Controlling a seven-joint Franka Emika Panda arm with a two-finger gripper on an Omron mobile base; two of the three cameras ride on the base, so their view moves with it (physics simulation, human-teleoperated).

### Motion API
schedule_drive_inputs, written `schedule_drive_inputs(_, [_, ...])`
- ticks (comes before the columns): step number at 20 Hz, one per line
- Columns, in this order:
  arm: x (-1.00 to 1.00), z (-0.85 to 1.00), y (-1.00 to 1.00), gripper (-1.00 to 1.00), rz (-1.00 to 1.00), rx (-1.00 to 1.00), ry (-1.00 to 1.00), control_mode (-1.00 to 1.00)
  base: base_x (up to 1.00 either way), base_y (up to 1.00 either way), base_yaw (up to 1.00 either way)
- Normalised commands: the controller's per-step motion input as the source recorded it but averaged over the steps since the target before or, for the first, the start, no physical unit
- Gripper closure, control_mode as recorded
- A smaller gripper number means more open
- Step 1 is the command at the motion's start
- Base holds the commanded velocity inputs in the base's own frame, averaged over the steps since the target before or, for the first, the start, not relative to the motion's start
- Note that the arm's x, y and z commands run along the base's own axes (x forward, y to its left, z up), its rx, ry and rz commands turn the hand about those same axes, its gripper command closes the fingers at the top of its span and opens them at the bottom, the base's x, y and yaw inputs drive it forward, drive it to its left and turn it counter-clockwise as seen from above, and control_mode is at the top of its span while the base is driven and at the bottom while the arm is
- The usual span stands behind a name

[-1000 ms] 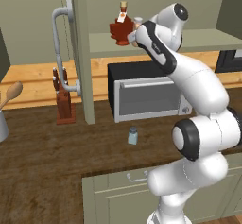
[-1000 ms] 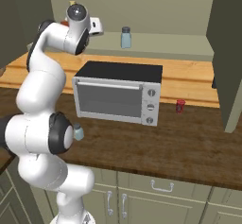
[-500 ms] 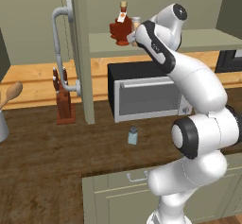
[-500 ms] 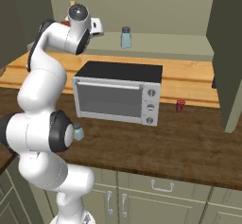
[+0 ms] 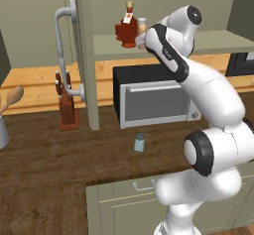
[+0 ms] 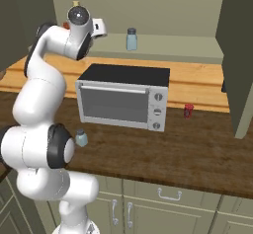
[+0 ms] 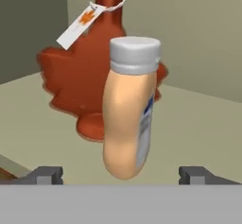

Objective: Put the shaker and condiment bottle from the counter next to their counterparts in the cabinet.

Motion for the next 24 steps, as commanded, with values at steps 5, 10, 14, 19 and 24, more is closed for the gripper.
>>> schedule_drive_inputs(5, [-0.51,0.0,0.0,-1.0,0.0,0.01,-0.07,-1.0,0.0,0.0,0.0])
schedule_drive_inputs(10, [-0.76,0.0,-0.02,-1.0,-0.02,0.06,-0.1,-1.0,0.0,0.0,0.0])
schedule_drive_inputs(14, [-0.69,0.0,-0.03,-1.0,-0.05,0.07,-0.07,-1.0,0.0,0.0,0.0])
schedule_drive_inputs(19, [-0.59,0.0,-0.01,-1.0,-0.03,0.08,0.0,-1.0,0.0,0.0,0.0])
schedule_drive_inputs(24, [-0.41,0.0,0.0,-1.0,-0.01,0.05,0.0,-1.0,0.0,0.0,0.0])
